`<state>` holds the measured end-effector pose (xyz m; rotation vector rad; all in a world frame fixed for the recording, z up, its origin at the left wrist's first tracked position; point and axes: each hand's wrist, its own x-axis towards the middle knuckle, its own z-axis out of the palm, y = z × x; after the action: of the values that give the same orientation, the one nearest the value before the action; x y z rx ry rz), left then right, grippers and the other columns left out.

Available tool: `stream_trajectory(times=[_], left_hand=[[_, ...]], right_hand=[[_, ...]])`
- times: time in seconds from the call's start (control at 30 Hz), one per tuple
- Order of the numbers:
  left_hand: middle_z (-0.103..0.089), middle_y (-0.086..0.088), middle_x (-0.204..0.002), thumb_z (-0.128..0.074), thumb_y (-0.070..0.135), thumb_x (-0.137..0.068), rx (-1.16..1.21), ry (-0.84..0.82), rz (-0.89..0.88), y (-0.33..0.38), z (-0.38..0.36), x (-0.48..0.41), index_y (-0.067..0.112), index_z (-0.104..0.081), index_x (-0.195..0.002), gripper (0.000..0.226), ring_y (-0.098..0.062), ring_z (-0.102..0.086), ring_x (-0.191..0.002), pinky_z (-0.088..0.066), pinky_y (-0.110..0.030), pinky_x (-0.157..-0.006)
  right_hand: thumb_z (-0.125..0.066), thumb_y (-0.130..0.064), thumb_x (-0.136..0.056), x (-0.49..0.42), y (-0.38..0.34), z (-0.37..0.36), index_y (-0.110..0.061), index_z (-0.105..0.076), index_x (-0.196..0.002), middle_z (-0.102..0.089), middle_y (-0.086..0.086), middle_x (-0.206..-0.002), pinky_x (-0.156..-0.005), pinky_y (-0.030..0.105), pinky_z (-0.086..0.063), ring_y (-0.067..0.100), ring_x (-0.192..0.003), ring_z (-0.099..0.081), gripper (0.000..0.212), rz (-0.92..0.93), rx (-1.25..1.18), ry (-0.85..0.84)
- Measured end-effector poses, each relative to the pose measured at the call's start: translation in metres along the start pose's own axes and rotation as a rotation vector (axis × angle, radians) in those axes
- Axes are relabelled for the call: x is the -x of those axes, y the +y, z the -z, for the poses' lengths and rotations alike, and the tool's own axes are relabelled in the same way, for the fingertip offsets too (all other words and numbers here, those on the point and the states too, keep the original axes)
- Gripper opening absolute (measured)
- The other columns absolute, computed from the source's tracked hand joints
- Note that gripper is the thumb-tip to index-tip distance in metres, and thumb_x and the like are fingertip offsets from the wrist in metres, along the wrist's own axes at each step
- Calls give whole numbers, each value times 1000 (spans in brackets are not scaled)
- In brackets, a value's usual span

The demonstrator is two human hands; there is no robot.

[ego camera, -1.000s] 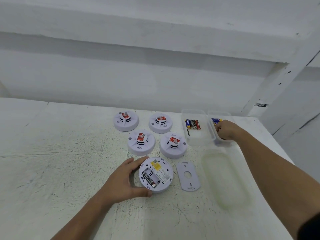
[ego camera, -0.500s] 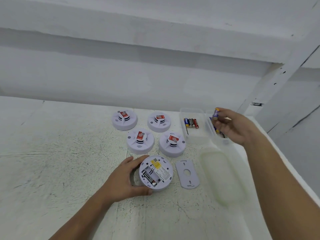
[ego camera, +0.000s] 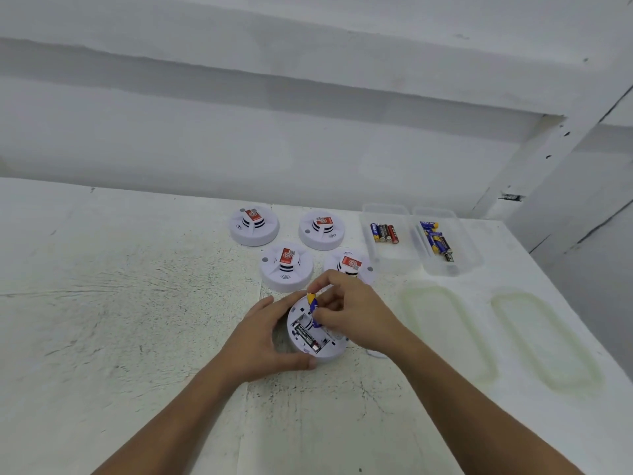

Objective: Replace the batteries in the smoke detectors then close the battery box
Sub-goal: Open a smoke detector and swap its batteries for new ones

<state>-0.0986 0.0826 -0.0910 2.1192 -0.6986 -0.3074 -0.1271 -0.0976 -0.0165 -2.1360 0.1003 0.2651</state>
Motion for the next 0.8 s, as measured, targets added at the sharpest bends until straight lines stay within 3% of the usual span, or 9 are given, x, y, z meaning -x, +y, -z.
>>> stream_trajectory(times=[0.1, 0.17, 0.3, 0.37, 0.43, 0.53, 0.7, 0.8], left_hand=[[-44, 50, -104, -70, 81, -42, -5, -7, 0, 1, 0, 0, 46, -35, -139, 109, 5, -40, -104, -34, -36, -107], [-43, 45, -112, -67, 83, -42, -13, -8, -18, 5, 1, 1, 44, -35, -138, 109, 17, -37, -109, -30, -34, -110], [-47, 44, -107, -72, 72, -51, -21, 22, -33, 9, 1, 2, 40, -44, -131, 90, 24, -36, -108, -31, -32, -108], [-45, 44, -108, -70, 72, -54, -36, 32, -36, 9, 0, 1, 42, -43, -129, 86, 25, -36, -108, -29, -29, -109], [-44, 44, -110, -70, 73, -55, -42, 40, -35, 8, 0, 2, 46, -40, -129, 84, 26, -34, -109, -25, -25, -109], [-44, 44, -110, -69, 75, -55, -52, 53, -27, 4, -2, 2, 43, -43, -130, 86, 27, -34, -108, -22, -19, -107], [-40, 45, -113, -73, 70, -57, -64, 59, -37, 8, -1, 3, 40, -42, -131, 86, 36, -23, -109, -8, 0, -99], [-43, 44, -112, -71, 71, -58, -60, 63, -41, 9, 0, 4, 40, -43, -131, 84, 36, -23, -109, -9, -3, -100]], right_hand=[[-66, -9, -80, 0, -1, -3, -25, -61, -98, -69, -2, -84, -68, 22, -55, 7, -76, -66, 24, 74, 96, 4], [-67, -8, -80, 1, -1, -4, -22, -62, -98, -69, -4, -85, -64, 14, -52, 3, -75, -64, 23, 107, 140, -14], [-67, -7, -80, 2, 0, -6, -18, -64, -100, -65, -10, -87, -59, 8, -46, -4, -76, -58, 23, 157, 217, -48], [-68, -9, -79, 0, 0, -4, -19, -65, -100, -63, -11, -90, -62, 11, -49, -1, -83, -59, 24, 155, 257, -59], [-70, -12, -76, -3, 1, -3, -27, -65, -94, -62, -8, -96, -75, 22, -52, 5, -92, -57, 24, 160, 290, -65], [-72, -21, -75, -4, 4, -5, -45, -56, -87, -52, -7, -107, -94, 36, -42, 11, -108, -45, 31, 159, 348, -65], [-69, -25, -81, -3, 8, -7, -40, -59, -93, -44, -9, -115, -101, 34, -39, 10, -116, -39, 22, 149, 280, -46], [-68, -29, -84, -4, 8, -9, -38, -60, -94, -46, -11, -115, -98, 31, -40, 8, -114, -42, 16, 127, 272, -59]])
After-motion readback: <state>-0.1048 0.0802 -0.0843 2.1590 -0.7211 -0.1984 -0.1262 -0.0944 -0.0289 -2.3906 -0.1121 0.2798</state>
